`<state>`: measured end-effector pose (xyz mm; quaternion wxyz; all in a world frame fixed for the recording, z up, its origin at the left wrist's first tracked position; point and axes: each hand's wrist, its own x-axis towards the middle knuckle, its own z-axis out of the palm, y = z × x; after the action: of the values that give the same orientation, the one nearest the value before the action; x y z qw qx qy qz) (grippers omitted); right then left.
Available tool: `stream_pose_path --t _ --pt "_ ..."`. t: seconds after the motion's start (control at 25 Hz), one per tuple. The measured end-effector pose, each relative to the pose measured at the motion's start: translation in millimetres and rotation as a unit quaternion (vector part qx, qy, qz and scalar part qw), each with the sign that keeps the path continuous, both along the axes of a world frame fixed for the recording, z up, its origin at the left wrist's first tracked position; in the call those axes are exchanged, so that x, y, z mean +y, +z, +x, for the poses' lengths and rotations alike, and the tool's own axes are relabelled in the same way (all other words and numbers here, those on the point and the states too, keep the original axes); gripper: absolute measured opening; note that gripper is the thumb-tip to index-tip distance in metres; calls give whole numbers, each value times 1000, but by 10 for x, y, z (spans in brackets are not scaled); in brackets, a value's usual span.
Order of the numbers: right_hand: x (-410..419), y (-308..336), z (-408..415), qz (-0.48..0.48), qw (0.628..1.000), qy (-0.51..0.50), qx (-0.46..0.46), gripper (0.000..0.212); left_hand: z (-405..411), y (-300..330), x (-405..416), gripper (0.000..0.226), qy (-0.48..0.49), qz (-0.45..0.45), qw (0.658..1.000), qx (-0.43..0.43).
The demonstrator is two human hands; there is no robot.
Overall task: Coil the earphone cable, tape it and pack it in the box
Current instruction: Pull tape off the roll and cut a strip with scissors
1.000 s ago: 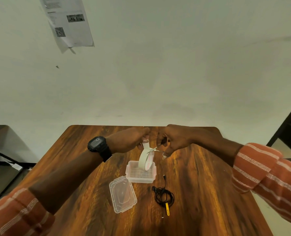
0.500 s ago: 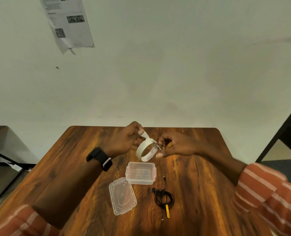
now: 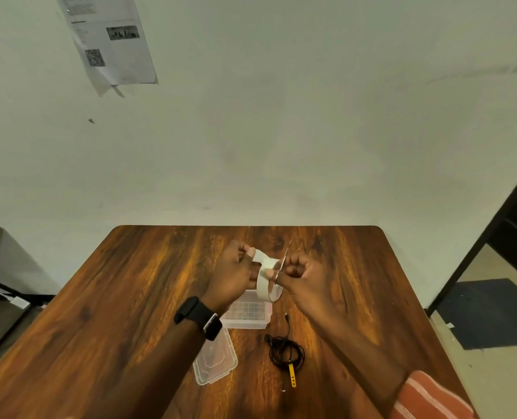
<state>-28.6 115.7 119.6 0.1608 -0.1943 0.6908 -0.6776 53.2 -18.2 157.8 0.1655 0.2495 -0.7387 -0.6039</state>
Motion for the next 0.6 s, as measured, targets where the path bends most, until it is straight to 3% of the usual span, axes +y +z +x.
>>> stream_pose_path --t 0.16,0.24,0.36,0.6 --pt "-40 -11 42 -1 999 -32 -33 33 16 34 27 12 -13 -30 999 -20" --pt "-76 -25 77 -1 998 -24 -58 37 11 20 -19 10 -7 -139 989 -45" --pt "-86 -73 111 -12 993 -1 -113 31 -24 2 -77 12 -7 -338 939 -63" --pt "-99 -122 147 -28 987 -18 -157 9 -44 -21 -66 9 -6 -355 934 -47"
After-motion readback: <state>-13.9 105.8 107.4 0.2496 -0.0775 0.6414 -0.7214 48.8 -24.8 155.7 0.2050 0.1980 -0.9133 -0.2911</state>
